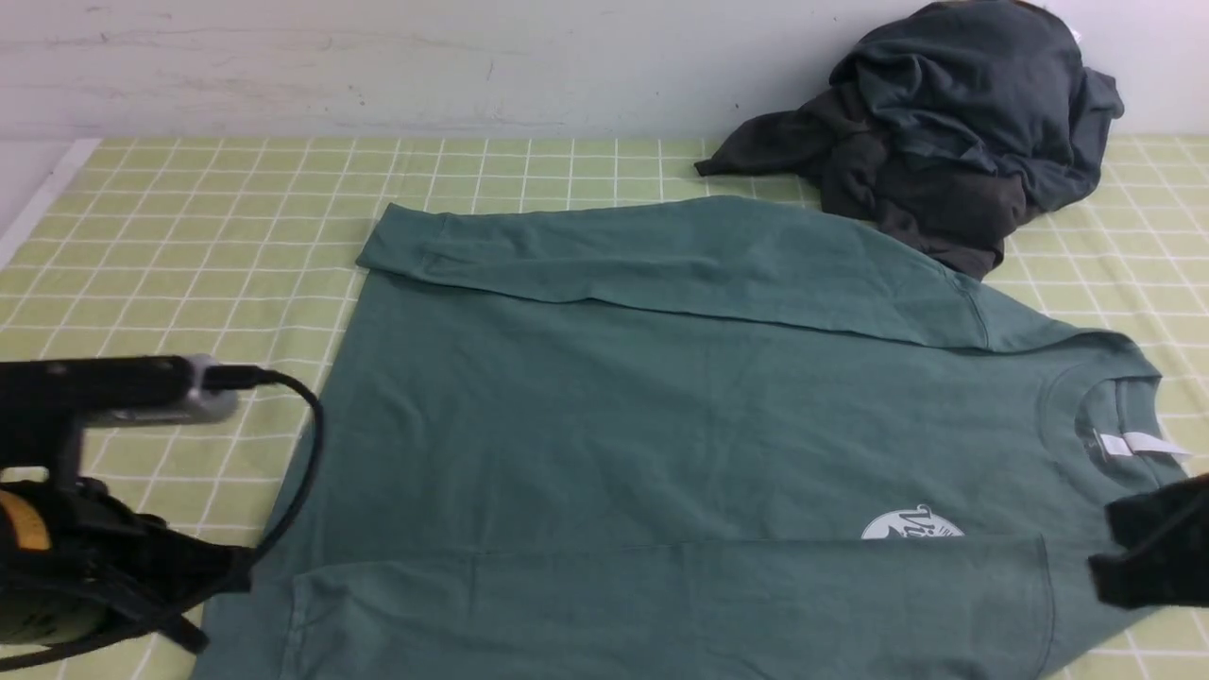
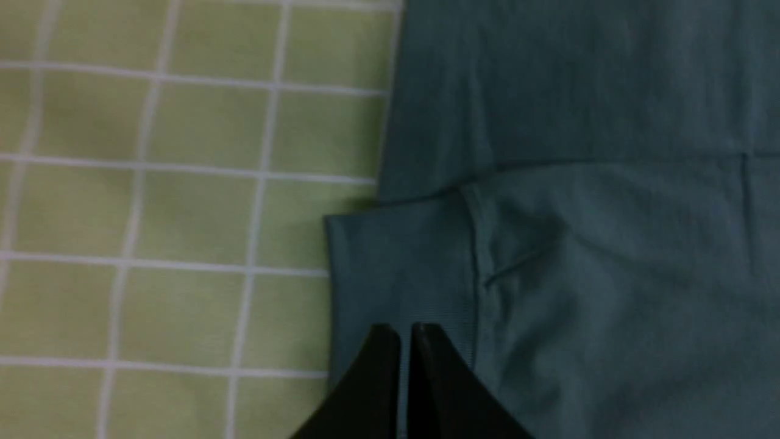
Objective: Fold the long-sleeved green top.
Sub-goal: Use the left arm to clamp the cuff closest to it
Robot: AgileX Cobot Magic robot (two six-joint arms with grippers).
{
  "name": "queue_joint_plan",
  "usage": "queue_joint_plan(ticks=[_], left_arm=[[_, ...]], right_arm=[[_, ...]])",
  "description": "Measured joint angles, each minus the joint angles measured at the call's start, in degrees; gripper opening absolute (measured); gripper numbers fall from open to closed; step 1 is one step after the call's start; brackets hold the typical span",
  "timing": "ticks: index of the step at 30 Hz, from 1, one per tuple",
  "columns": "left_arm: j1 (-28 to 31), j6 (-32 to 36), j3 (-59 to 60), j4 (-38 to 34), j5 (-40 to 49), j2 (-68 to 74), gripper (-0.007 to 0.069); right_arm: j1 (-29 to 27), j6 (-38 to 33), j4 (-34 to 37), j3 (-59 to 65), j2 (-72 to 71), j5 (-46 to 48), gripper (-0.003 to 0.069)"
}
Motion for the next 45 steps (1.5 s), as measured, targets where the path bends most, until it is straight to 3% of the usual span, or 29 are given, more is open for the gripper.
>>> queue_joint_plan(ticks=[2,5,9,13,18,21,24,28,39,41,45], left_arm=[[0.4,1.5,-0.5,-2.1,-1.3,3.1,0.0053],[2.8,3.6,-3.2,-6.3,-2.9,11.3,0.0169],[6.0,3.8,-6.6,-6.7,-2.2,18.9,0.0315],[6.6,4.7,-9.5,-5.6,-1.7,24.6,0.0379],[6.6,5.2,-11.7,-3.8,-1.3,29.0,0.0333],[6.6,5.3,-12.6,-3.8,0.2,29.1,0.0244],[6.6,5.8,-14.2,-3.9,3.0,27.9,0.0072],[6.6,7.1,-15.9,-4.0,4.9,24.4,0.0005],[6.6,13.1,-18.2,-6.7,12.1,15.3,0.0004],[7.1,15.0,-18.0,-6.7,12.9,17.0,0.0028],[8.7,16.3,-17.5,-8.6,13.0,23.0,0.0154]], right_arm=[[1.4,-3.0,0.5,-0.3,1.6,-0.6,-0.0014],[4.5,-7.2,3.8,-1.8,5.8,-1.7,-0.0014],[5.3,-7.9,7.7,-3.5,8.1,-1.7,-0.0014],[5.3,-8.0,8.9,-4.2,8.3,-2.0,-0.0014],[5.3,-8.0,9.0,-4.2,8.3,-2.2,-0.0014],[5.3,-8.0,9.0,-4.2,8.3,-2.4,-0.0014],[5.3,-8.0,9.0,-4.2,8.3,-2.7,-0.0014],[5.3,-8.0,9.0,-4.2,8.4,-2.9,-0.0014],[5.3,-8.2,9.0,-4.2,8.4,-3.0,-0.0014],[5.3,-8.2,9.0,-4.2,8.4,-3.0,-0.0014],[5.3,-8.2,9.1,-4.2,8.4,-3.0,-0.0014]])
